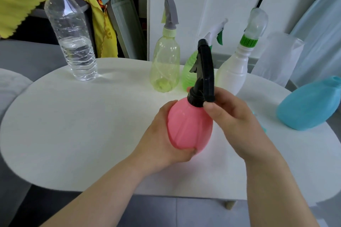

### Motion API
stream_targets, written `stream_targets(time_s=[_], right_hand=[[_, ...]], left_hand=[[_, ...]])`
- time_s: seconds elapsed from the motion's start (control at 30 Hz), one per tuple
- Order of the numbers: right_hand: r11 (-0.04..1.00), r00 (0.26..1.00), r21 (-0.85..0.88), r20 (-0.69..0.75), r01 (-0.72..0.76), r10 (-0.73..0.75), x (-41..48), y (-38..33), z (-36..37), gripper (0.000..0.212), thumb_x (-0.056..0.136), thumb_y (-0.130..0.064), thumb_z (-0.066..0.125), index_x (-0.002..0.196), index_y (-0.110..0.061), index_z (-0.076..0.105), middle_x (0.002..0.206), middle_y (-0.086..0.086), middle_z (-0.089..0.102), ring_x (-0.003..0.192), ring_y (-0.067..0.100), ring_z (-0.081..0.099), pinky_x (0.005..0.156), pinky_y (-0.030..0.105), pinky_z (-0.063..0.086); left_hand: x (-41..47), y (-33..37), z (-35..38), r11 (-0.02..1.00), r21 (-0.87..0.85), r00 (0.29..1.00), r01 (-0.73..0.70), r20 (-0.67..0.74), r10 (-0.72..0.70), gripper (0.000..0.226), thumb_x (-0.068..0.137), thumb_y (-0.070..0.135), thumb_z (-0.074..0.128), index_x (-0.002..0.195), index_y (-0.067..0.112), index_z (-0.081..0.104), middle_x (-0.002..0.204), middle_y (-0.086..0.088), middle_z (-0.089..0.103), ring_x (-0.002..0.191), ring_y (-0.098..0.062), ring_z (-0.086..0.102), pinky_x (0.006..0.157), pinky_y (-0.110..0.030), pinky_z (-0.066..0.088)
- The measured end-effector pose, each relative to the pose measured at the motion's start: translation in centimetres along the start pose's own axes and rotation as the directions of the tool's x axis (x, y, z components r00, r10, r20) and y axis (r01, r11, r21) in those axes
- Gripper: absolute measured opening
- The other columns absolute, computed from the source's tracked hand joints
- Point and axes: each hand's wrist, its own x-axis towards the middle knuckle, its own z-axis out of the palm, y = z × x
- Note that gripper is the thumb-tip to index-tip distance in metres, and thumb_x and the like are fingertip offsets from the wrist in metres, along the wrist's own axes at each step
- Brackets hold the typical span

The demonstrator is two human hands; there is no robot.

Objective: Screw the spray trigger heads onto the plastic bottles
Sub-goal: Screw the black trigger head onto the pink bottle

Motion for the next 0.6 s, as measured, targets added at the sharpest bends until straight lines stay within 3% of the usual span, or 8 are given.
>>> stream_targets(time_s=[0.13, 0.23, 0.3, 0.4, 0.5, 0.6], right_hand=[[0.999, 0.975, 0.016, -0.221, 0.028, -0.024, 0.3, 1.2, 1.0, 0.022, 0.065, -0.019, 0.069, 0.076, -0.035, 0.058, 0.081, -0.012, 0.071, 0.085, 0.004, 0.065, 0.077, 0.019, 0.050], [0.996, 0.928, -0.082, -0.369, 0.025, -0.054, 0.5, 1.7, 2.2, 0.037, 0.065, -0.012, 0.076, 0.077, -0.033, 0.048, 0.079, -0.015, 0.058, 0.073, -0.009, 0.056, 0.072, 0.010, 0.044], [0.994, 0.935, -0.113, -0.351, 0.005, -0.044, 0.4, 1.6, 2.6, 0.036, 0.067, -0.019, 0.075, 0.087, -0.031, 0.047, 0.082, -0.018, 0.056, 0.074, -0.013, 0.053, 0.072, 0.005, 0.041], [0.999, 0.984, -0.041, -0.178, -0.020, 0.013, 0.1, 1.3, 2.3, 0.037, 0.072, -0.028, 0.056, 0.109, -0.023, 0.051, 0.090, -0.020, 0.060, 0.088, -0.010, 0.054, 0.079, 0.010, 0.042], [0.998, 0.989, 0.059, -0.150, 0.015, -0.006, 0.0, 1.2, 1.9, 0.027, 0.076, -0.022, 0.049, 0.098, -0.034, 0.057, 0.085, -0.030, 0.068, 0.090, -0.015, 0.057, 0.075, 0.002, 0.041], [0.994, 0.962, 0.111, -0.273, 0.023, 0.008, 0.4, 1.8, 2.3, 0.020, 0.070, -0.025, 0.064, 0.088, -0.035, 0.060, 0.080, -0.024, 0.069, 0.084, -0.011, 0.061, 0.073, 0.006, 0.045]], left_hand=[[0.0, 0.1, 0.1, 0.999, 0.024, 0.999, 0.022, -0.025, -0.021, 0.087, 0.031, 0.048, 0.070, 0.086, 0.078, 0.010, 0.098, 0.037, 0.036, 0.084, 0.034, 0.034, 0.059, 0.007, 0.035], [0.0, 0.0, 0.2, 0.999, 0.042, 0.999, 0.013, -0.034, -0.012, 0.092, 0.036, 0.042, 0.077, 0.086, 0.079, 0.009, 0.097, 0.038, 0.036, 0.084, 0.031, 0.037, 0.056, 0.006, 0.037], [0.0, -0.1, 0.2, 0.999, 0.042, 1.000, 0.005, -0.024, -0.004, 0.094, 0.039, 0.038, 0.079, 0.086, 0.079, 0.009, 0.097, 0.038, 0.037, 0.084, 0.032, 0.037, 0.056, 0.006, 0.037], [0.0, 0.0, 0.1, 1.000, 0.028, 1.000, 0.011, -0.021, -0.011, 0.089, 0.036, 0.042, 0.075, 0.088, 0.078, 0.012, 0.098, 0.035, 0.039, 0.083, 0.032, 0.037, 0.056, 0.006, 0.036], [0.0, 0.2, 0.0, 1.000, 0.022, 1.000, 0.015, -0.025, -0.015, 0.087, 0.035, 0.042, 0.073, 0.086, 0.078, 0.013, 0.097, 0.036, 0.038, 0.082, 0.034, 0.036, 0.057, 0.007, 0.034], [0.0, 0.2, 0.0, 1.000, 0.021, 1.000, 0.001, -0.026, -0.001, 0.088, 0.037, 0.042, 0.077, 0.084, 0.080, 0.012, 0.093, 0.044, 0.037, 0.082, 0.036, 0.033, 0.059, 0.009, 0.033]])
